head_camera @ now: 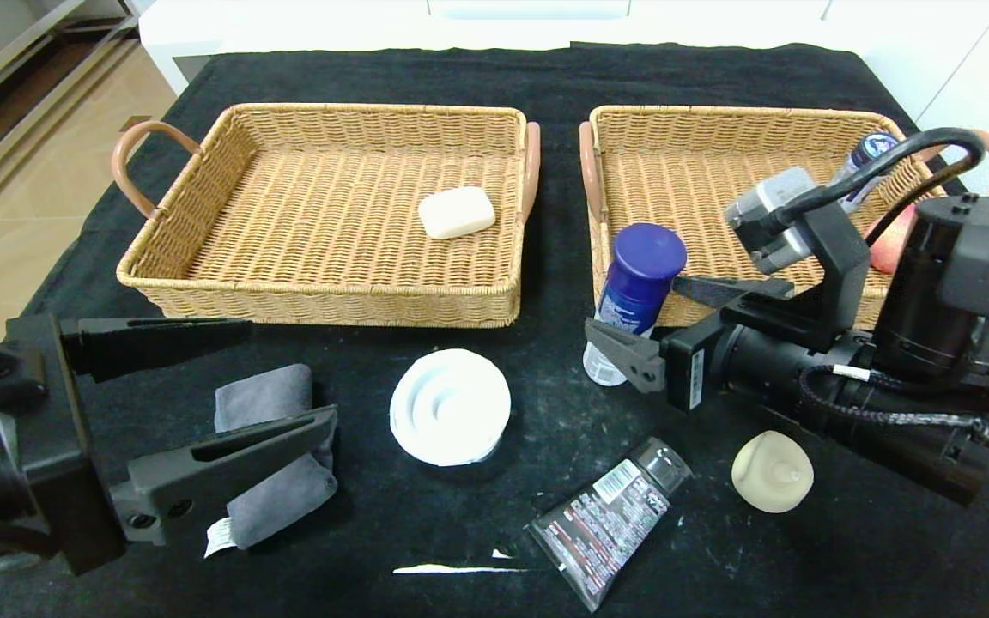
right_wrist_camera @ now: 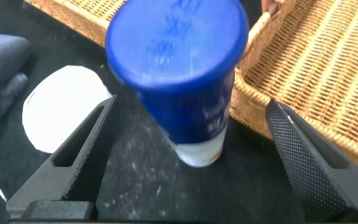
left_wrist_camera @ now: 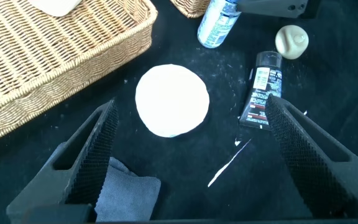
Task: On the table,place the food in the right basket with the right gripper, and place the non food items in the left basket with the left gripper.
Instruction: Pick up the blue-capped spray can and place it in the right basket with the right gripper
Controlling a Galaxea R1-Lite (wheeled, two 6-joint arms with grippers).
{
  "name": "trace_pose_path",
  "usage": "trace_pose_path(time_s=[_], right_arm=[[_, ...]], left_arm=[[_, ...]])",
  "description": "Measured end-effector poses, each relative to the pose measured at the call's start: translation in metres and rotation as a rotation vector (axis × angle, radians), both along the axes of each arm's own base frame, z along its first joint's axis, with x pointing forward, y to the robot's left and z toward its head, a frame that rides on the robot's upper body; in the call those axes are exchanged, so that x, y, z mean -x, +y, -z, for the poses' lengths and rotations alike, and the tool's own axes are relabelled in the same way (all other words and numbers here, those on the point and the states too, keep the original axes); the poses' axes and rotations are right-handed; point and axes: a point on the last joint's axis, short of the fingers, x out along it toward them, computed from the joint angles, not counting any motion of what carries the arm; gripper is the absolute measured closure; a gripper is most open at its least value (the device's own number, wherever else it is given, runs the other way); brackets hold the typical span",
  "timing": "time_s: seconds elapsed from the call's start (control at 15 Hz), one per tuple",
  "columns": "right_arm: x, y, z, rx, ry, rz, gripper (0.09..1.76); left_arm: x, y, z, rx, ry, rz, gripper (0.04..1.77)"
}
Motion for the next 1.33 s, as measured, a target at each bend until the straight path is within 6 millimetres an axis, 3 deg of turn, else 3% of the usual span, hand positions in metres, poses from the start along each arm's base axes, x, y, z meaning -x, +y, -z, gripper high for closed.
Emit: trace_pose_path(time_s=[1.33], right_arm=[[-0.018, 0.015, 0.002, -0.003, -0.003, 0.004, 0.14]], left_arm=[[0.0, 0.0, 0.0, 0.001, -0.001, 0.001, 0.09]])
